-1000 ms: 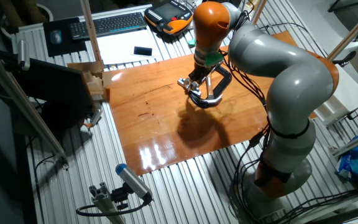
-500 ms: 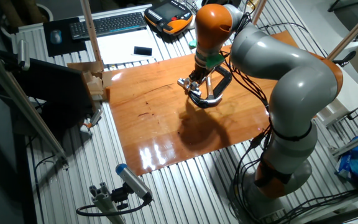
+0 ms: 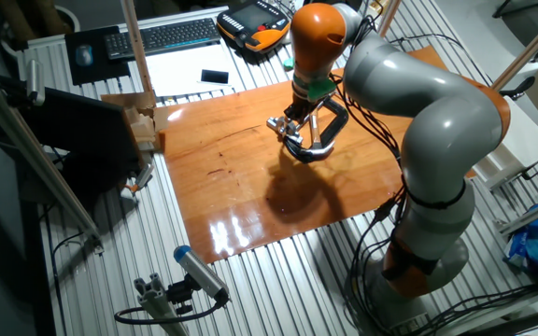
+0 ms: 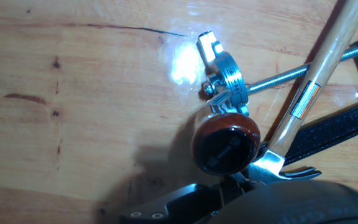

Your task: Push down the lever

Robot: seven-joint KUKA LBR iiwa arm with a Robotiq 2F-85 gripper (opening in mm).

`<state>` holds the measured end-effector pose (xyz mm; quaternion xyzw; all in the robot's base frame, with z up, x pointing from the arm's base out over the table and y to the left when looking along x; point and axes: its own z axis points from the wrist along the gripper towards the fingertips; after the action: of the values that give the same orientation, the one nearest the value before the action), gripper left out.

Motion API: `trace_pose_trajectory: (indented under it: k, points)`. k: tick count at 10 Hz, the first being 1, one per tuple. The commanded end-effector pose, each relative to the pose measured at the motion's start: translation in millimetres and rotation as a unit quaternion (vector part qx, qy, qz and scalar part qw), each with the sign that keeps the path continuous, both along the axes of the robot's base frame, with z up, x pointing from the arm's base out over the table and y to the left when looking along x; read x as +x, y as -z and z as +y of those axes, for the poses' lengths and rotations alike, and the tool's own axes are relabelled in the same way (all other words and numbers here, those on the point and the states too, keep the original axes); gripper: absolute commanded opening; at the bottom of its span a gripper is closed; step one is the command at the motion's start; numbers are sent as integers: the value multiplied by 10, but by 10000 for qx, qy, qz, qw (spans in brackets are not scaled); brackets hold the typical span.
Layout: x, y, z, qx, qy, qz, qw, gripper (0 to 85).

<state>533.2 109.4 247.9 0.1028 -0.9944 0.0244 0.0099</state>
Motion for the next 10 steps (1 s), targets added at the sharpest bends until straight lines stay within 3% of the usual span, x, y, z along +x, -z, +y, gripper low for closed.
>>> trace_pose_trajectory:
  k: [1,5,10]
  points:
    - [11,-4,5,-1,18,0,10000,0]
    - [92,-49,104,-108,21,53,9999,0]
    - [170,-52,292,-117,55,97,9999,0]
